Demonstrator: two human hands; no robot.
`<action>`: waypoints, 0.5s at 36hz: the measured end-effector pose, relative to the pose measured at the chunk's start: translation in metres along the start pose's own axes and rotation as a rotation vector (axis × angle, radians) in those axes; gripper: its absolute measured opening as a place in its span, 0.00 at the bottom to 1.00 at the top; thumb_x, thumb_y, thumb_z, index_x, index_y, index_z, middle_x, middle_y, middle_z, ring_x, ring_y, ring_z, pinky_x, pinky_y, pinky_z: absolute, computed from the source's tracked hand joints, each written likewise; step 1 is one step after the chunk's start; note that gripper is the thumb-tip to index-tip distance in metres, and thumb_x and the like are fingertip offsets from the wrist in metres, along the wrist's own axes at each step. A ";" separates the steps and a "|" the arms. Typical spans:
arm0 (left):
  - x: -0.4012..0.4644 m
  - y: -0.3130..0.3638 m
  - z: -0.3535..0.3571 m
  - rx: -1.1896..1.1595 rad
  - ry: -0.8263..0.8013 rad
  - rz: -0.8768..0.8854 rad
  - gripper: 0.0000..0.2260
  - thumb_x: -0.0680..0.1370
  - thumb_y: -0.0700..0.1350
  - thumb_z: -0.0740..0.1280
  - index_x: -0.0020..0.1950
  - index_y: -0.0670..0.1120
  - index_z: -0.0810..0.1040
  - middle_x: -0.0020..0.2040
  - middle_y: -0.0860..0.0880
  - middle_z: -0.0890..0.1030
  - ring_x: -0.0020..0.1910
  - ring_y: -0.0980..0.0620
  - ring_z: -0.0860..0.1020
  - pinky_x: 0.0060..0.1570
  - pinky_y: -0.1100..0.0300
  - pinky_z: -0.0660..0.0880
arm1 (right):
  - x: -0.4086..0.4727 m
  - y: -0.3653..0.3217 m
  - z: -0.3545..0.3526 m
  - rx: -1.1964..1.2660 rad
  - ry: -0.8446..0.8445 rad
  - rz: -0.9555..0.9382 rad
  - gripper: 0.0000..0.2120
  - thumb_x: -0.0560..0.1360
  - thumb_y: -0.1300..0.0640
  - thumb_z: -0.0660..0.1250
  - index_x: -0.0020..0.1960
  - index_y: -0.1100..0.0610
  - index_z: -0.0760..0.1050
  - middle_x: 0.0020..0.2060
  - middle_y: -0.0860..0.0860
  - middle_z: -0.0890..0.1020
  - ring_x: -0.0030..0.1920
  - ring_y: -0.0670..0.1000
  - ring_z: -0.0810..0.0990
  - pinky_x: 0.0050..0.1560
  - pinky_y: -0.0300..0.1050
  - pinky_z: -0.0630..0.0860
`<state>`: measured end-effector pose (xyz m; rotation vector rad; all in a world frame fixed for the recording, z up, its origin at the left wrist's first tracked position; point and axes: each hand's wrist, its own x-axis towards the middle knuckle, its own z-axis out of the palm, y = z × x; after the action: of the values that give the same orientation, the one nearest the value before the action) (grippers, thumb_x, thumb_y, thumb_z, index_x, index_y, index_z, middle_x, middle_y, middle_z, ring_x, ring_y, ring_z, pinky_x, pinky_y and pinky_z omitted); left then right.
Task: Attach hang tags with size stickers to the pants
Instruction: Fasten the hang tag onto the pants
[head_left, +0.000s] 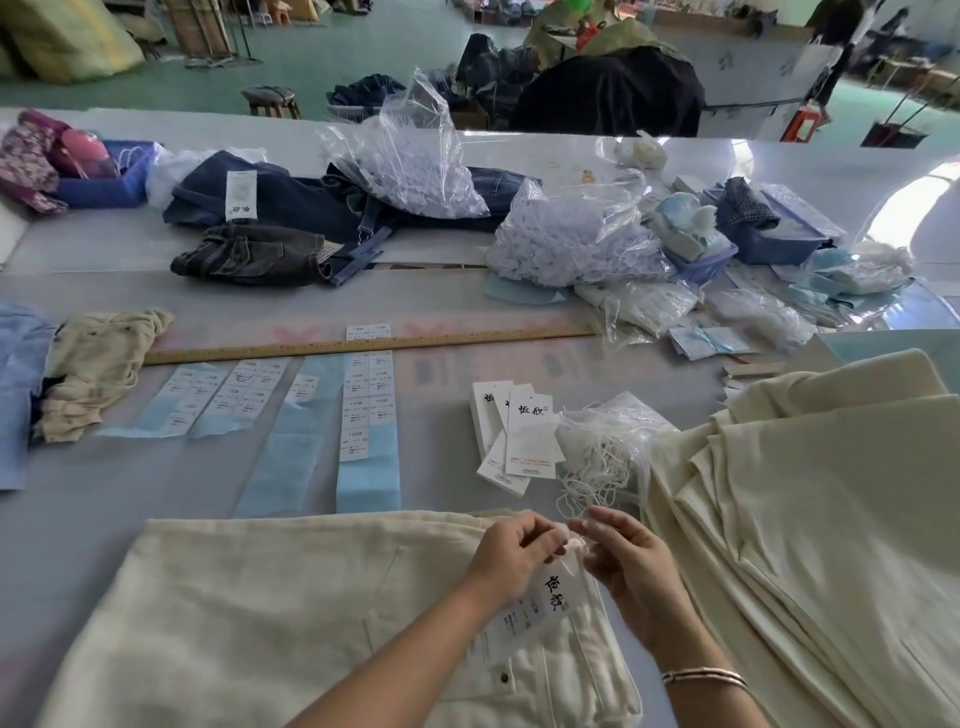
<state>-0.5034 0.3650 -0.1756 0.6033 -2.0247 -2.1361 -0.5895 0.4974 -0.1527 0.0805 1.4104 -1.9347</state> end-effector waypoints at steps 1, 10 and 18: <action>-0.001 0.001 0.000 -0.009 0.001 0.004 0.04 0.78 0.43 0.68 0.44 0.45 0.79 0.36 0.53 0.80 0.39 0.56 0.78 0.47 0.63 0.76 | -0.001 0.001 0.003 0.014 -0.001 -0.006 0.15 0.63 0.64 0.72 0.50 0.63 0.78 0.43 0.64 0.83 0.28 0.47 0.77 0.31 0.37 0.76; -0.007 0.006 0.003 -0.108 0.033 0.016 0.04 0.78 0.40 0.67 0.44 0.44 0.80 0.35 0.53 0.81 0.38 0.57 0.78 0.45 0.63 0.75 | -0.005 0.003 0.023 0.176 -0.008 0.019 0.11 0.67 0.70 0.67 0.48 0.64 0.80 0.41 0.59 0.84 0.35 0.50 0.82 0.33 0.37 0.78; -0.011 0.009 0.000 -0.153 0.057 0.036 0.03 0.76 0.41 0.70 0.42 0.46 0.81 0.35 0.53 0.82 0.38 0.57 0.79 0.45 0.65 0.75 | -0.008 -0.002 0.032 0.179 0.023 0.009 0.08 0.61 0.69 0.70 0.37 0.59 0.84 0.37 0.56 0.84 0.33 0.47 0.81 0.31 0.35 0.76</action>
<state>-0.4953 0.3677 -0.1646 0.5940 -1.8090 -2.2009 -0.5734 0.4751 -0.1350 0.1925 1.2465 -2.0550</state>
